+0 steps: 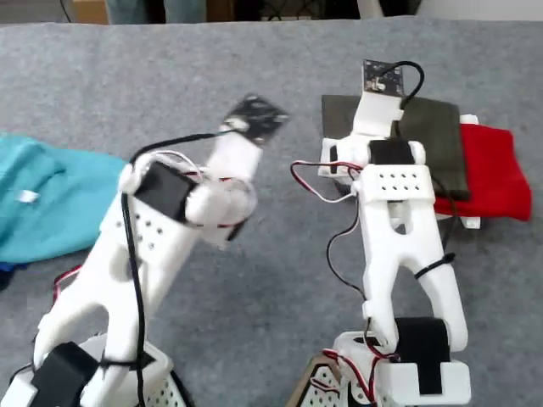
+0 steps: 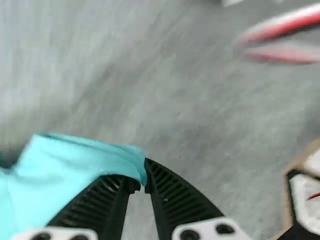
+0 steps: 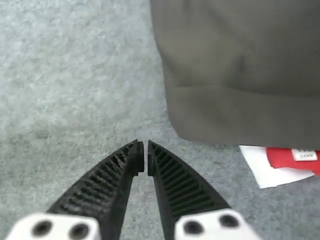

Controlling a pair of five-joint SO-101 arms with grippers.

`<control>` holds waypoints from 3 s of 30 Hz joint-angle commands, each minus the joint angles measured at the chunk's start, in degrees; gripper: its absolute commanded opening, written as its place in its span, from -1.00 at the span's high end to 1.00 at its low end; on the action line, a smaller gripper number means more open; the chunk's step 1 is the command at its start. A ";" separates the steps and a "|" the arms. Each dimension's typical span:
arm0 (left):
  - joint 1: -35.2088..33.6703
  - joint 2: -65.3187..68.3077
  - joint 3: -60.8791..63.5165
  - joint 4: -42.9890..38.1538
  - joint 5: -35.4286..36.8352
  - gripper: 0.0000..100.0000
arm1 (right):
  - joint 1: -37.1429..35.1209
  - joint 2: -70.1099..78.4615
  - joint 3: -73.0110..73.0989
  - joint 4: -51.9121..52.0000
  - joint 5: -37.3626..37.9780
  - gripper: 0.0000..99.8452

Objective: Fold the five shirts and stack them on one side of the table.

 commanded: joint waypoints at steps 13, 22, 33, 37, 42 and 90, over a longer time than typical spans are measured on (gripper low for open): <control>2.77 9.41 -32.84 7.91 18.46 0.43 | 3.96 -0.40 -3.30 -0.62 6.15 0.95; -34.15 10.02 -19.21 7.91 18.20 0.43 | 3.60 -0.31 -3.12 2.81 10.02 0.95; -55.96 9.67 16.92 -2.90 5.80 0.44 | -3.52 -0.04 5.41 1.41 19.25 0.95; -54.73 9.49 20.35 -7.82 9.14 0.44 | -5.80 -0.04 10.86 -8.26 20.48 0.95; -48.84 9.93 14.11 -7.91 20.04 0.44 | -5.71 -0.04 19.65 -24.53 20.31 0.95; -33.10 43.43 -1.10 -29.54 -4.04 0.66 | -3.78 -1.01 31.69 -44.40 18.55 0.95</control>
